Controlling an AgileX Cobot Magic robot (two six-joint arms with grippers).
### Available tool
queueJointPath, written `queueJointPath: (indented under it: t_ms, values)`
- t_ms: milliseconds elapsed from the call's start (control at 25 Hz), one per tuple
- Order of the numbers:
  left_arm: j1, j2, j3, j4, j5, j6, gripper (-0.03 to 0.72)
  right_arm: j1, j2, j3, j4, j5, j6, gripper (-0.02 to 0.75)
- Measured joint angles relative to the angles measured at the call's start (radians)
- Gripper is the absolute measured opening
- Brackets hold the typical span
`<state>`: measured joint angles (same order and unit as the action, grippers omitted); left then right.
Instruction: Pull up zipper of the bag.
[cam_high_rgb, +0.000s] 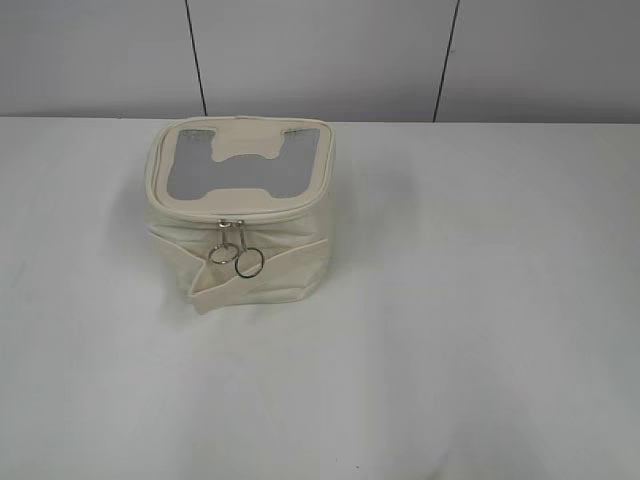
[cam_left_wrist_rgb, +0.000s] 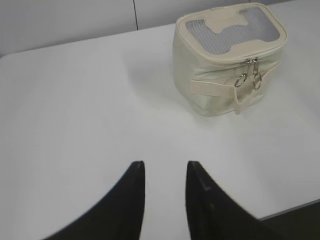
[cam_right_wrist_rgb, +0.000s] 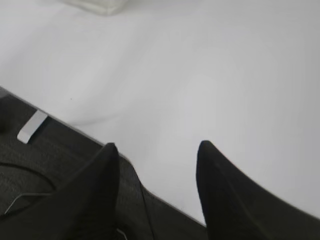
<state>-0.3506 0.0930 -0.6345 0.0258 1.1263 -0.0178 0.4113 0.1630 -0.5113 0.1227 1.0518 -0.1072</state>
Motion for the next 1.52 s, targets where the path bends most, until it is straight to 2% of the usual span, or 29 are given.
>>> queueJointPath:
  t_ms: [80,160,360,920,1000,1160,1240,1320,1520]
  values:
    - [0.002,-0.089,0.034,0.02,0.015,-0.003,0.218,0.0,-0.089,0.006,-0.004,-0.001,0.002,0.387]
    - [0.003,-0.083,0.055,0.021,0.018,-0.003,0.218,0.0,-0.153,0.006,-0.004,-0.002,0.006,0.365]
    - [0.006,-0.062,0.093,-0.052,-0.071,0.012,0.218,0.0,-0.171,0.01,-0.025,-0.003,0.034,0.307]
    - [0.008,-0.069,0.101,-0.075,-0.071,0.018,0.216,-0.006,-0.171,0.012,-0.03,-0.004,0.043,0.295]
    - [0.043,-0.069,0.101,-0.076,-0.071,0.018,0.216,-0.038,-0.171,0.012,-0.029,-0.004,0.043,0.295]
    - [0.214,-0.09,0.102,-0.076,-0.073,0.018,0.216,-0.191,-0.171,0.012,-0.028,-0.004,0.043,0.295]
    - [0.273,-0.099,0.102,-0.075,-0.074,0.018,0.216,-0.262,-0.171,0.013,-0.026,-0.006,0.043,0.295]
    - [0.301,-0.099,0.102,-0.076,-0.074,0.018,0.216,-0.313,-0.171,0.013,-0.026,-0.005,0.043,0.295]
    - [0.308,-0.099,0.102,-0.076,-0.074,0.018,0.216,-0.327,-0.171,0.013,-0.025,-0.005,0.043,0.295]
